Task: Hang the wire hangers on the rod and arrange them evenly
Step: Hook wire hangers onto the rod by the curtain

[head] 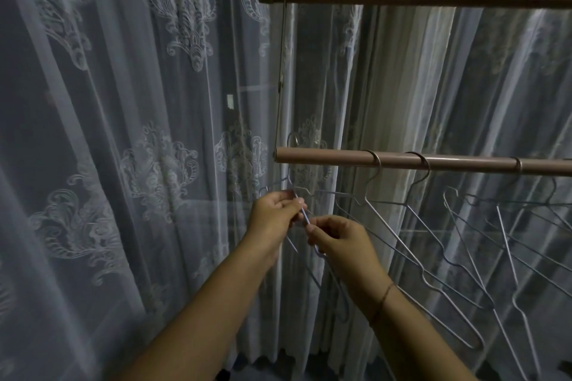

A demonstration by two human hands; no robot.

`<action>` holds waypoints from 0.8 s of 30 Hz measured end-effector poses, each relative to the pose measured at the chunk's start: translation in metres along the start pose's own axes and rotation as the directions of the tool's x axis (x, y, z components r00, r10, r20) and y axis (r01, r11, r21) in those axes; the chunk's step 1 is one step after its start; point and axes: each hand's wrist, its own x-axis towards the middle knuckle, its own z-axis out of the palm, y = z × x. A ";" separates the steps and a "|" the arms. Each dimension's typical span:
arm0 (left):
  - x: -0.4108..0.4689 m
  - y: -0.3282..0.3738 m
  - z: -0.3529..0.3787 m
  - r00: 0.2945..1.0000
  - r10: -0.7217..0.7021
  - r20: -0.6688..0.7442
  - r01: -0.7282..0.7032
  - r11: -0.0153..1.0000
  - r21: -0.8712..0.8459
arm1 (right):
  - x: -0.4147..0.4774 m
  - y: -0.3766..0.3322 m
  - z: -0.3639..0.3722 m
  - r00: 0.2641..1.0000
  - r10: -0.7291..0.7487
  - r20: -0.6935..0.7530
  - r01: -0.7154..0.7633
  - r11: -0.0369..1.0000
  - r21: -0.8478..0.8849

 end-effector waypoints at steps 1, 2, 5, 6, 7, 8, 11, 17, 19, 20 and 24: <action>0.001 -0.003 -0.001 1.000 -0.007 -0.003 0.007 1.000 0.007 | 0.000 0.003 0.002 1.000 0.007 -0.002 -0.007 1.000 0.000; 0.002 -0.006 -0.002 1.000 -0.018 -0.004 0.018 1.000 0.013 | 0.000 0.005 0.004 1.000 0.015 -0.004 -0.015 1.000 -0.003; 0.003 -0.020 -0.010 0.997 -0.072 -0.009 0.072 0.997 0.038 | -0.003 0.015 0.008 0.998 0.054 0.030 -0.054 0.998 -0.014; 0.003 -0.026 -0.014 0.996 -0.092 -0.009 0.092 0.994 0.054 | -0.004 0.018 0.008 0.997 0.064 0.051 -0.063 0.998 -0.018; 0.003 -0.032 -0.020 0.994 -0.113 -0.010 0.113 0.991 0.077 | -0.006 0.021 0.008 0.995 0.073 0.066 -0.072 0.997 -0.018; 0.004 -0.039 -0.026 0.991 -0.133 -0.017 0.134 0.985 0.105 | -0.007 0.024 0.008 0.994 0.082 0.072 -0.082 0.997 -0.014; 0.005 -0.058 -0.051 0.984 -0.172 -0.045 0.177 0.966 0.188 | -0.007 0.034 0.004 0.991 0.117 0.068 -0.116 0.993 -0.023; 0.002 -0.078 -0.101 0.987 -0.089 -0.137 0.133 0.923 0.361 | -0.004 0.052 0.013 0.988 0.119 0.099 -0.113 0.992 -0.060; -0.001 -0.078 -0.116 0.990 -0.036 -0.133 0.096 0.873 0.478 | -0.003 0.055 0.019 0.986 0.106 0.128 -0.095 0.991 -0.089; -0.003 -0.076 -0.122 0.994 -0.018 -0.111 0.075 0.840 0.537 | -0.003 0.057 0.021 0.984 0.101 0.146 -0.085 0.990 -0.108; -0.014 -0.068 -0.140 0.999 0.013 -0.052 0.025 0.744 0.668 | 0.000 0.062 0.026 0.977 0.059 0.207 0.002 0.959 -0.284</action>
